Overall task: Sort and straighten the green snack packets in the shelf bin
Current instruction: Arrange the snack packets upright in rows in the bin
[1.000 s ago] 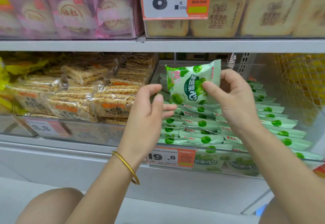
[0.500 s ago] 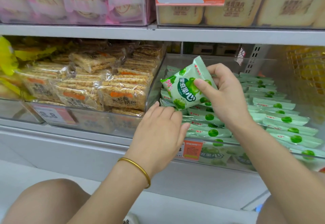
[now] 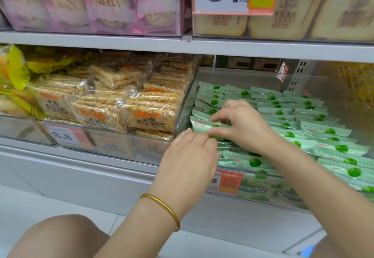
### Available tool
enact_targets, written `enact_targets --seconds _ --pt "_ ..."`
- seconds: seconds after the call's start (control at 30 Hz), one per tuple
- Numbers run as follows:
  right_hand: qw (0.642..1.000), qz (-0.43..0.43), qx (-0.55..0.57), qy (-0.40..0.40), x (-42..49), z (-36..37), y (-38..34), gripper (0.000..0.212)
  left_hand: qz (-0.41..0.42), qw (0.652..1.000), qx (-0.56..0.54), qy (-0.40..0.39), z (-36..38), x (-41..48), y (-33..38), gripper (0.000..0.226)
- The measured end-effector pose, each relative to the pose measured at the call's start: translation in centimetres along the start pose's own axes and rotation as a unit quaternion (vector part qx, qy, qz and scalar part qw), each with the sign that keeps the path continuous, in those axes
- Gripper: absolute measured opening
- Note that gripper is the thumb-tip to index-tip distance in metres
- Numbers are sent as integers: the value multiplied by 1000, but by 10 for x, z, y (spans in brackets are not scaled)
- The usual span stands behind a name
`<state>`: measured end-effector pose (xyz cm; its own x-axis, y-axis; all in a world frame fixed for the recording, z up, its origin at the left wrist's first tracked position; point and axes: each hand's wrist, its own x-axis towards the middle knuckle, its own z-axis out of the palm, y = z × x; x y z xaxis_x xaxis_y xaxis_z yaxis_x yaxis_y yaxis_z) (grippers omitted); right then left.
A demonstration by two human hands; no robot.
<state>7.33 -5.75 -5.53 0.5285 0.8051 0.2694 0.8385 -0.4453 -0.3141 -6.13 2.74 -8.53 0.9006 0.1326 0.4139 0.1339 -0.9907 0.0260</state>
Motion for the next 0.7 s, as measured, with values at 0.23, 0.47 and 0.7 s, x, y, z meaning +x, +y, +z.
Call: enact_targets --seconds 0.23,0.47,0.7 --pt "1000 -15 12 2 -2 3 1 17 -55 997 -24 43 -1 1 -2 57" --pt "999 -20 42 -12 -4 -6 9 18 -66 998 -12 7 15 10 8 50" --pt "999 8 -47 -17 16 -8 6 15 -82 996 4 -24 12 11 10 57"
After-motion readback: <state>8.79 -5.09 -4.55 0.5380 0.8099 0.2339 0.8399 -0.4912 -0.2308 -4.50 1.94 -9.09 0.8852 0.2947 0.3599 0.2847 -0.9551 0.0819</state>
